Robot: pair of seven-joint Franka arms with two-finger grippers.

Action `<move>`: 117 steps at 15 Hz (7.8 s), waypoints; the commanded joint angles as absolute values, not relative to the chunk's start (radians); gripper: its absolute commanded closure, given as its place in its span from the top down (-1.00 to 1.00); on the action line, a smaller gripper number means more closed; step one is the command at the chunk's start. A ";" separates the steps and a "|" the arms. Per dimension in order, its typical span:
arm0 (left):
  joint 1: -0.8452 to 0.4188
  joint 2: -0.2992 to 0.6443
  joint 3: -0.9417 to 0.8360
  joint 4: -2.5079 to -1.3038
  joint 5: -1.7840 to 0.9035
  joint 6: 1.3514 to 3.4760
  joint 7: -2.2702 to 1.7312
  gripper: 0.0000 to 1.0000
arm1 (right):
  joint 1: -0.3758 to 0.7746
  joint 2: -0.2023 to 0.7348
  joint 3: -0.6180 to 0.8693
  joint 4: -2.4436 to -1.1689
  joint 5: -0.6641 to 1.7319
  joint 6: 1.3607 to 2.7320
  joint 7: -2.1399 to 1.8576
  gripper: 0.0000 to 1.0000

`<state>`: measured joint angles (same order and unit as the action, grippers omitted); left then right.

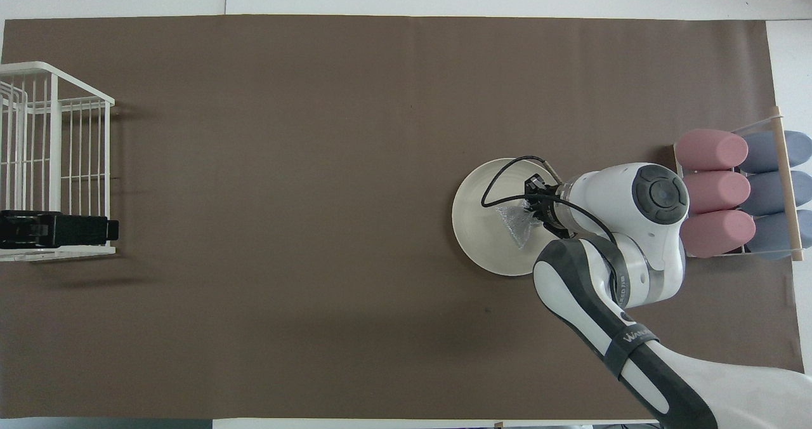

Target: Wipe plate with sponge

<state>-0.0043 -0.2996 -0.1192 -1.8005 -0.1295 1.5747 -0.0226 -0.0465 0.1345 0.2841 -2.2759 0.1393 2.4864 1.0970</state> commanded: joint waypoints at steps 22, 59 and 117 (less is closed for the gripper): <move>0.003 -0.305 -0.121 -1.796 -0.110 1.559 -0.031 1.00 | -0.057 0.181 0.293 -2.270 0.163 2.553 1.039 -1.00; -0.095 -0.327 -0.017 -2.186 -0.980 1.805 0.116 1.00 | 0.319 0.074 0.305 -1.744 0.043 1.937 1.919 -1.00; -0.190 -0.101 -0.014 -1.901 -0.329 1.745 -0.198 -1.00 | -0.199 -0.064 0.293 -1.784 0.051 1.833 0.131 1.00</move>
